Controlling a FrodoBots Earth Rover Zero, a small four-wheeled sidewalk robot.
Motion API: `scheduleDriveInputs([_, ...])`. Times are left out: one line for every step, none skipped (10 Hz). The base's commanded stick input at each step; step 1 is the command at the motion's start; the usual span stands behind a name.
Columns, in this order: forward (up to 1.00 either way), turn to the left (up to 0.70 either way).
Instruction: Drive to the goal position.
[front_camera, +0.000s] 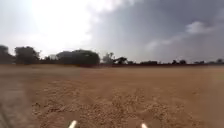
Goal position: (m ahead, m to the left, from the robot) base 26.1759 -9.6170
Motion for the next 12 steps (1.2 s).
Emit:
scheduleDriveInputs([1.0,-0.12])
scheduleDriveInputs([1.0,-0.25])
scheduleDriveInputs([1.0,-0.16])
scheduleDriveInputs([1.0,-0.03])
scheduleDriveInputs([1.0,0.0])
scheduleDriveInputs([1.0,0.0])
scheduleDriveInputs([1.0,0.0])
scheduleDriveInputs([1.0,0.0])
scheduleDriveInputs([1.0,0.0])
scheduleDriveInputs([1.0,0.0])
scheduleDriveInputs([1.0,-0.06])
scheduleDriveInputs([1.0,-0.19])
